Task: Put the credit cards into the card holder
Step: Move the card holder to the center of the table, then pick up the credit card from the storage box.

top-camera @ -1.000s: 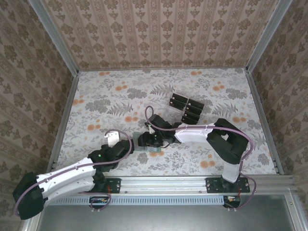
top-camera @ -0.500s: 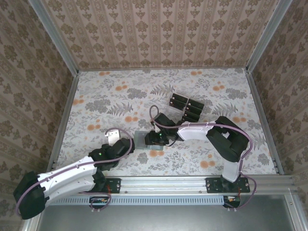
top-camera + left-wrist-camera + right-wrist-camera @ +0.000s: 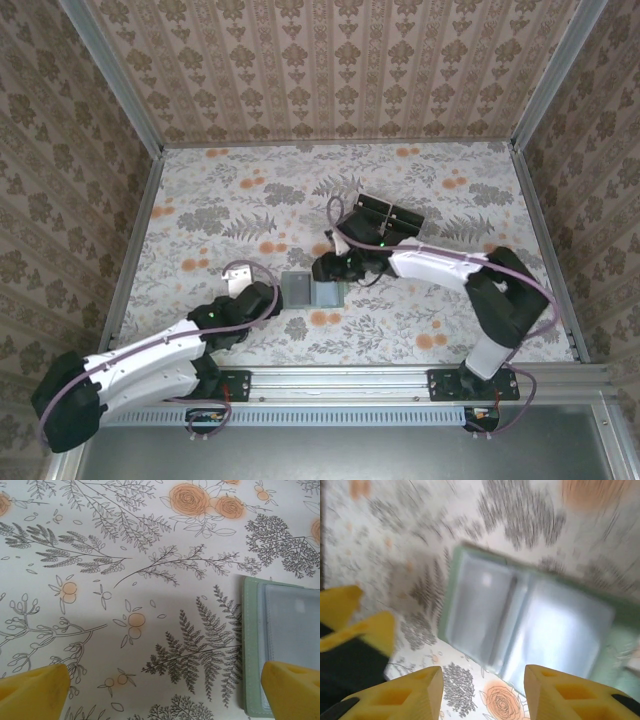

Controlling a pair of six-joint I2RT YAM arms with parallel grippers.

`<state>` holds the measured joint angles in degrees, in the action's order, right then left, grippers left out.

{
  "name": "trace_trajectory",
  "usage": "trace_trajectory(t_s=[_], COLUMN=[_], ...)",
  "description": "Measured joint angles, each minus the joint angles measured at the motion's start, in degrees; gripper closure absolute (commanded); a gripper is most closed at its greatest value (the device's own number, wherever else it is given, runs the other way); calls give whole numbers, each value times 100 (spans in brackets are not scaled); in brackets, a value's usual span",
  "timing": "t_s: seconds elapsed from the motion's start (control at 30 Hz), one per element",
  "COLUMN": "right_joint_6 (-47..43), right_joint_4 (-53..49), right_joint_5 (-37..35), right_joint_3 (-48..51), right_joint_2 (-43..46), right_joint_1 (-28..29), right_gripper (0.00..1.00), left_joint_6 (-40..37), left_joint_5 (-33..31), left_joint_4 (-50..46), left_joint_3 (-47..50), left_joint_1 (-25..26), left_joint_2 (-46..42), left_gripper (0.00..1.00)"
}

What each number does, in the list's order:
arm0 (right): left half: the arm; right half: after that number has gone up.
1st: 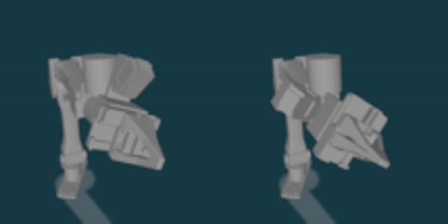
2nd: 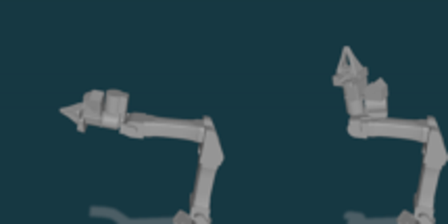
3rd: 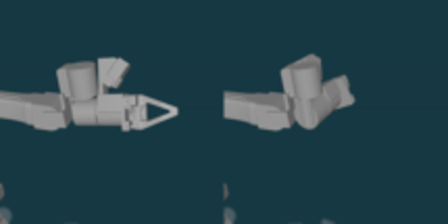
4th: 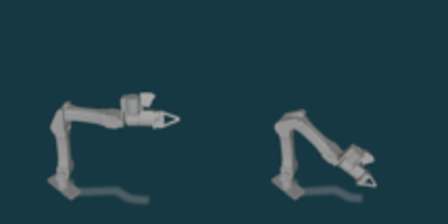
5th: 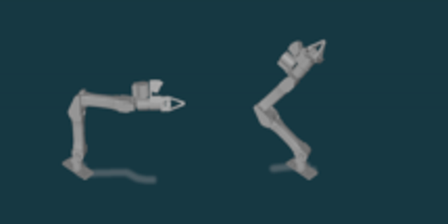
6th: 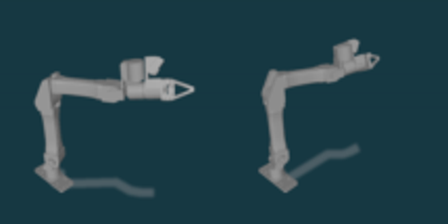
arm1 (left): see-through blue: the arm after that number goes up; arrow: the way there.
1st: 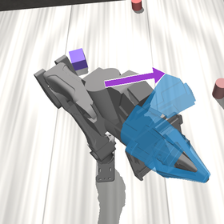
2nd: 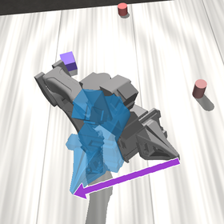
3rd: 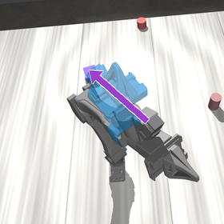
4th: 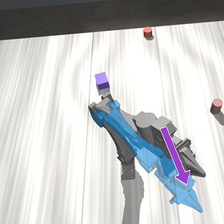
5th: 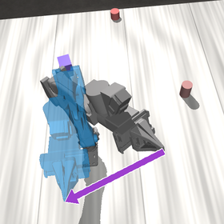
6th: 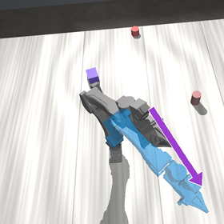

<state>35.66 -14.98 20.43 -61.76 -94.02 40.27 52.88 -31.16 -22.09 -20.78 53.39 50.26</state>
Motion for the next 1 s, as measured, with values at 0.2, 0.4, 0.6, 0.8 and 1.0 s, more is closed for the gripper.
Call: trace_trajectory(t_s=[0.2, 0.4, 0.6, 0.8, 1.0], right_joint_6=[-1075, -2063, -2771, -3156, -3259], right_joint_4=[-1036, -2052, -2638, -2903, -2922], right_joint_5=[-1126, -2643, -3543, -4063, -4155], right_joint_3=[-765, -850, -990, -1025, -1056], right_joint_2=[669, 638, 96, -472, -560], right_joint_1=[-691, -1023, -1023, -1023, -1012], right_gripper=[53, 53, 54, 56, 58], left_joint_6=[-199, -380, -459, -474, -474], left_joint_5=[210, 420, 597, 704, 758], left_joint_4=[101, 168, 197, 201, 212], left_joint_3=[-334, -455, -479, -494, -501], left_joint_1=[-138, -291, -400, -442, -442], left_joint_2=[426, 678, 824, 914, 992], left_gripper=[0, 0, 0, 0, 0])
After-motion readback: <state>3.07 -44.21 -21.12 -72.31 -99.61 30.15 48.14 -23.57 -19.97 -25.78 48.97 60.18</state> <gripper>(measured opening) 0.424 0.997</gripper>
